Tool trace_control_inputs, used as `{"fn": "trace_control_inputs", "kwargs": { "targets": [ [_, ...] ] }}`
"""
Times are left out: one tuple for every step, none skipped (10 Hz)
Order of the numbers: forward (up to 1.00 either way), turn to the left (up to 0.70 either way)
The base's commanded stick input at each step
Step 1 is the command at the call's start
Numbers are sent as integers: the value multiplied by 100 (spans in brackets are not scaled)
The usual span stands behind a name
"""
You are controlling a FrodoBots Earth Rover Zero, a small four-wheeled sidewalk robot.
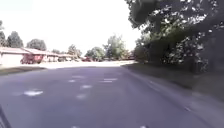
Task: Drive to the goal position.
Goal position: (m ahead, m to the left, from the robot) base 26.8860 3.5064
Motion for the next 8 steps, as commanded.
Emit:
{"fn": "trace_control_inputs", "kwargs": {
  "targets": [
    [70, 3],
    [70, 3],
    [70, 3],
    [70, 3],
    [70, 3],
    [70, 3],
    [70, 3],
    [70, 3]
  ]
}}
